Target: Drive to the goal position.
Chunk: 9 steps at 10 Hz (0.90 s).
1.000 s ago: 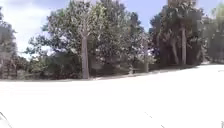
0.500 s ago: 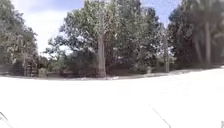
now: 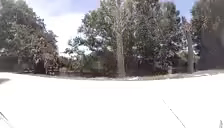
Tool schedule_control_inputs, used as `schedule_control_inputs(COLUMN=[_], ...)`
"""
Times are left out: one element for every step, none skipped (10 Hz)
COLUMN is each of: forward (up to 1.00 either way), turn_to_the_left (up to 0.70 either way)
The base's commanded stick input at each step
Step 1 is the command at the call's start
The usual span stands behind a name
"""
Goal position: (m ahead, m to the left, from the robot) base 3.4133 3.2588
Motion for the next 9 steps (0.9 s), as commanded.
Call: schedule_control_inputs(forward=[0.5,0.5,0.5,0.5,0.5,0.5,0.5,0.5,0.5], turn_to_the_left=[0.51,0.51,0.51,0.51,0.51,0.51,0.51,0.51,0.51])
